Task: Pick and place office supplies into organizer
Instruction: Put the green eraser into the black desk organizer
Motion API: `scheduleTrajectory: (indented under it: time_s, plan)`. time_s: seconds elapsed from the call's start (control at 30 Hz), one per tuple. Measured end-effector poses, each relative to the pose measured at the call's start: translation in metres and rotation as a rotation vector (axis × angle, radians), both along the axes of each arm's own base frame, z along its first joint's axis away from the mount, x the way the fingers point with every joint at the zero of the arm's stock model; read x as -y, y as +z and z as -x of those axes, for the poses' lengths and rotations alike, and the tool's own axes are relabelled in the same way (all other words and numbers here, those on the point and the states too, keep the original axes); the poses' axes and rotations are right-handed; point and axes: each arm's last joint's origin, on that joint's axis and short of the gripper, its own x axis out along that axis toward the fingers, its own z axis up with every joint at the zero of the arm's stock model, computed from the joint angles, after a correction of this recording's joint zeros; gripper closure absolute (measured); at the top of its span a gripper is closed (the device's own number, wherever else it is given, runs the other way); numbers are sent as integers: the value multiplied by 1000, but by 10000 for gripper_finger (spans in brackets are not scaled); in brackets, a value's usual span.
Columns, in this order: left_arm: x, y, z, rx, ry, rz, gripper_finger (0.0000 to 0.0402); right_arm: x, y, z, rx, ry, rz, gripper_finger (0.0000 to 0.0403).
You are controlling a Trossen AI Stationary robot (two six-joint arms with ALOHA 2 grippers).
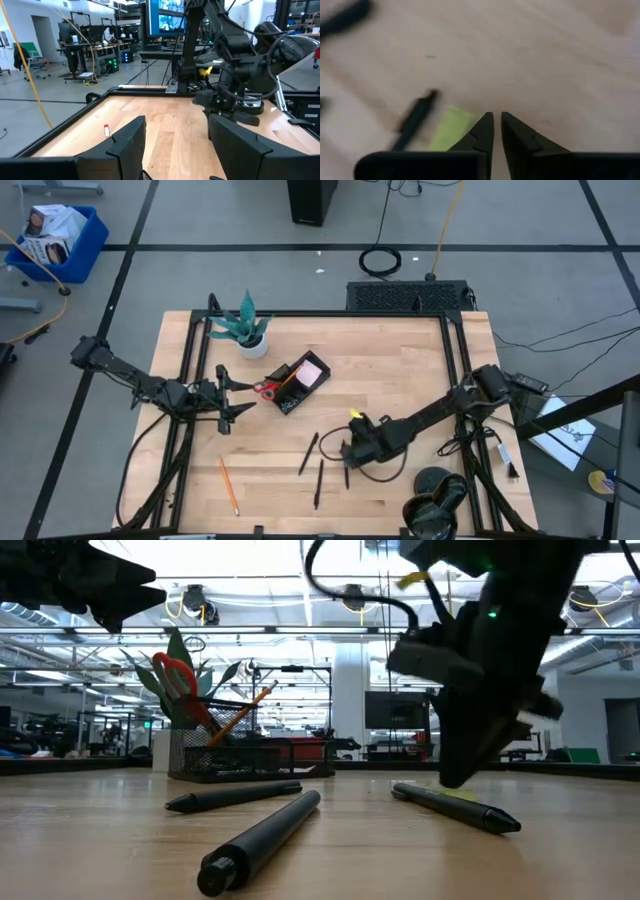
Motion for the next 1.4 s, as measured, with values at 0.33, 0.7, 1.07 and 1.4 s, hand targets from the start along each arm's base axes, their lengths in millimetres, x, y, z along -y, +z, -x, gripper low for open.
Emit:
scheduleTrajectory:
  time_s: [0.33,0.7,1.07,1.4]
  plan:
    - [0,0,0,2,0,1,178,-22,45,-13,141,-125,94,302]
    - [0,0,0,2,0,1,178,-46,42,0,269,-94,190,281]
    - [0,0,0,2,0,1,178,-52,41,-14,455,-42,211,283]
    - [0,0,0,2,0,1,178,-53,36,-16,476,-171,53,282]
